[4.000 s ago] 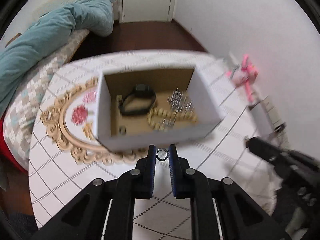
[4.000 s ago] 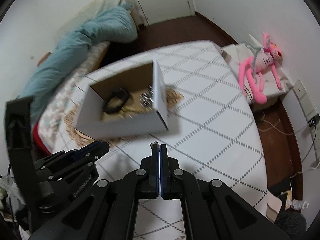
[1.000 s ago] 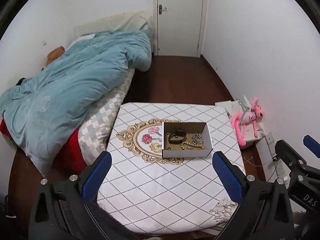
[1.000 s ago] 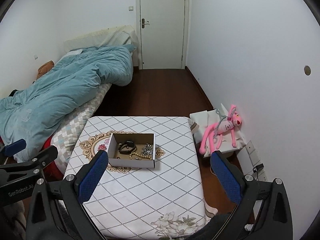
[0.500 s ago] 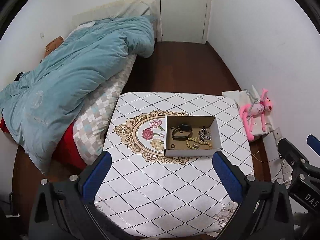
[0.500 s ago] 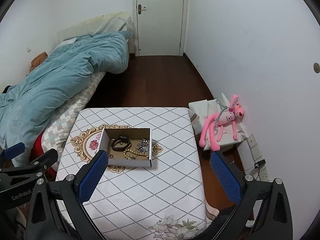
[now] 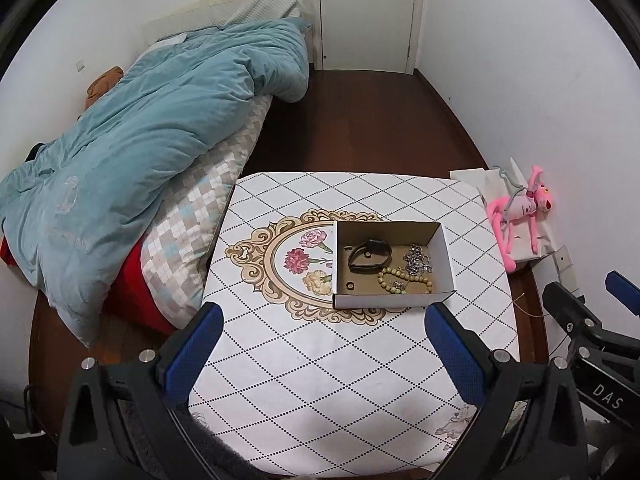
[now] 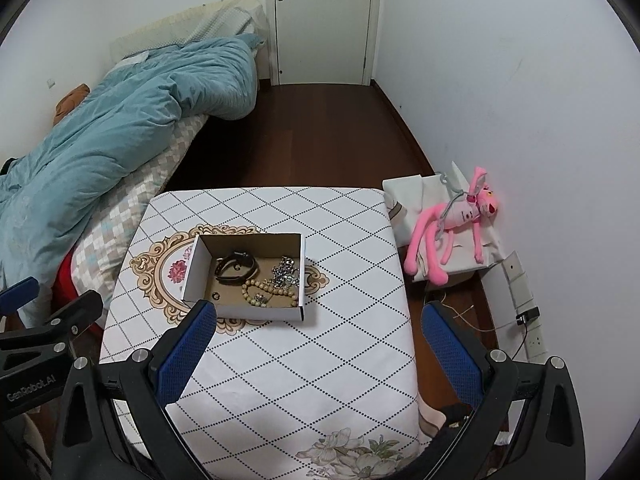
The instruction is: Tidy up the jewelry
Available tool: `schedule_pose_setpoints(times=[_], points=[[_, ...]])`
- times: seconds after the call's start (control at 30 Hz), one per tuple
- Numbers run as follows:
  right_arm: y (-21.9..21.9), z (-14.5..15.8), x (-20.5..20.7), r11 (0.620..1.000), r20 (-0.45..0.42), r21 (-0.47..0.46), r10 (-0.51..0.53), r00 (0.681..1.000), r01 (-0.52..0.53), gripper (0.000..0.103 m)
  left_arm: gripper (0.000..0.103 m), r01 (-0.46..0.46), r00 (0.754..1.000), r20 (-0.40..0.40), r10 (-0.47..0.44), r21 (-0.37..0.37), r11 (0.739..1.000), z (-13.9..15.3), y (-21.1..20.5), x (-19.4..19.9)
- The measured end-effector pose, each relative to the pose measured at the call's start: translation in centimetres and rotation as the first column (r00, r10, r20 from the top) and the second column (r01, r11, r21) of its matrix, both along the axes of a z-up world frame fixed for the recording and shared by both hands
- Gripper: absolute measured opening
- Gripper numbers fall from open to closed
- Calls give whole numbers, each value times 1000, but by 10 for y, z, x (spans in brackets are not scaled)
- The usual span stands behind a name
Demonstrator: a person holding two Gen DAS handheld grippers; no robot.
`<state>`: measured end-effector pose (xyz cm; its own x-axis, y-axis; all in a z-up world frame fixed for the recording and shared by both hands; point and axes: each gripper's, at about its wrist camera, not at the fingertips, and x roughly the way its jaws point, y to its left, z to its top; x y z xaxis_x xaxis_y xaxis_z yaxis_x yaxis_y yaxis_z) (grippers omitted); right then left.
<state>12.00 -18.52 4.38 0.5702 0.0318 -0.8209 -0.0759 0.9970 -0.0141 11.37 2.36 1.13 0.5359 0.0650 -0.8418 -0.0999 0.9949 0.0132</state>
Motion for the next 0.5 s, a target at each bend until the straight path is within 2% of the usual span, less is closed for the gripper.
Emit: schedule_pose_setpoints(times=[0.5], points=[[-1,-2,0,1000,-9,-6,6,1000,-6,103,103,5,1000,-3,-5,3,1000,-2,0,1]])
